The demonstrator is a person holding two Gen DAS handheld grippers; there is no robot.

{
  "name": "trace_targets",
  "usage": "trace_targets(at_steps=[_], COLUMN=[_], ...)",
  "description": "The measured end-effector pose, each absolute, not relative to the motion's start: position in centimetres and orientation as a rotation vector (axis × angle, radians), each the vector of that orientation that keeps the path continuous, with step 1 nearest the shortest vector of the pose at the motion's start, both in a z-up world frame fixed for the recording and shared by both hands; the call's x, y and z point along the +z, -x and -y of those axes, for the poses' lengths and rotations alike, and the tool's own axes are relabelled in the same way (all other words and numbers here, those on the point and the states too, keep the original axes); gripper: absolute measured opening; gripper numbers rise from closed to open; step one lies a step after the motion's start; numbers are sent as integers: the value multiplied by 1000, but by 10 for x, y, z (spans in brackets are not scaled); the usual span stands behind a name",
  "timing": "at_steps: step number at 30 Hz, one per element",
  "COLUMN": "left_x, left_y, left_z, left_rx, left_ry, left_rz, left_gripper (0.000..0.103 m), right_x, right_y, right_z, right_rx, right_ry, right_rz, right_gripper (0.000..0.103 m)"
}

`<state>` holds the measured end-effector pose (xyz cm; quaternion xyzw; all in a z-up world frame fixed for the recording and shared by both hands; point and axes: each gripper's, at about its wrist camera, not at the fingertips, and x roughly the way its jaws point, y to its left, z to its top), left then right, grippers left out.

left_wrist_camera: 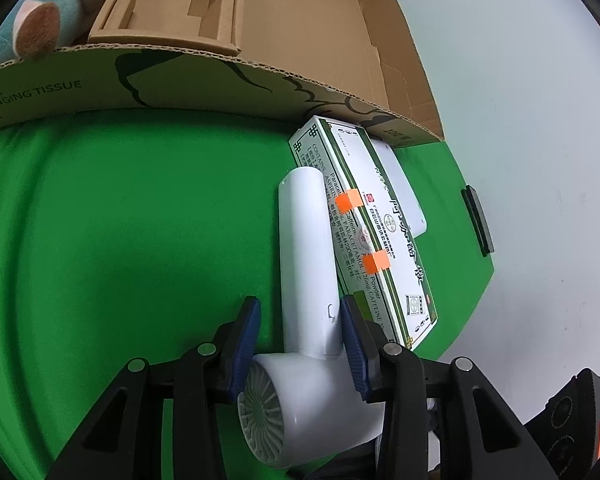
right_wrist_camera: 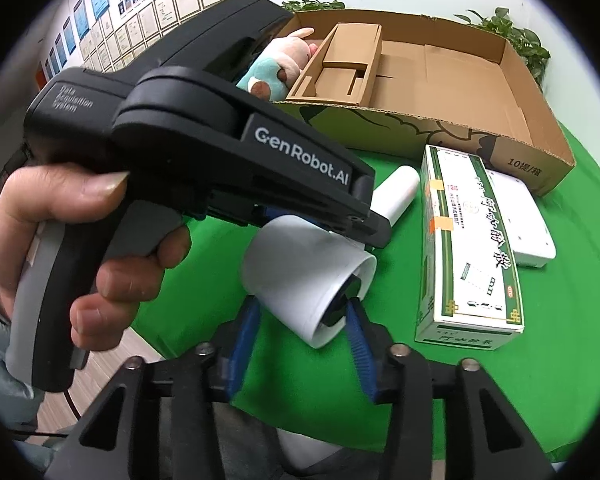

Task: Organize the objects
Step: 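Close the left gripper on the white hair dryer's handle, then lift the hair dryer with the left gripper and carry it over the box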

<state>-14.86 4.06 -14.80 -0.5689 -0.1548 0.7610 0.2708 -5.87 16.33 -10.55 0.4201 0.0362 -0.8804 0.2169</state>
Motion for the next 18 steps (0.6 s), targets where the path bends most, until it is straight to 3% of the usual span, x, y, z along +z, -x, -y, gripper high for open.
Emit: trace_targets(at_steps=[1, 3, 6, 18], left_x=[-148, -148, -146, -138], left_y=[149, 149, 150, 137], left_z=[-41, -40, -33, -23], left_rx=[2052, 2049, 2077, 2125], left_ry=[1532, 1529, 1529, 1487], left_rz=[417, 424, 450, 501], left_gripper=[36, 29, 29, 26], right_x=[-105, -105, -105, -107], right_y=[60, 61, 63, 56], right_z=[-163, -160, -160, -156], right_rx=[-2442, -2441, -2450, -2442], right_ry=[-1163, -1160, -1150, -1119], right_rz=[-92, -83, -71, -98], right_gripper=[63, 65, 67, 61])
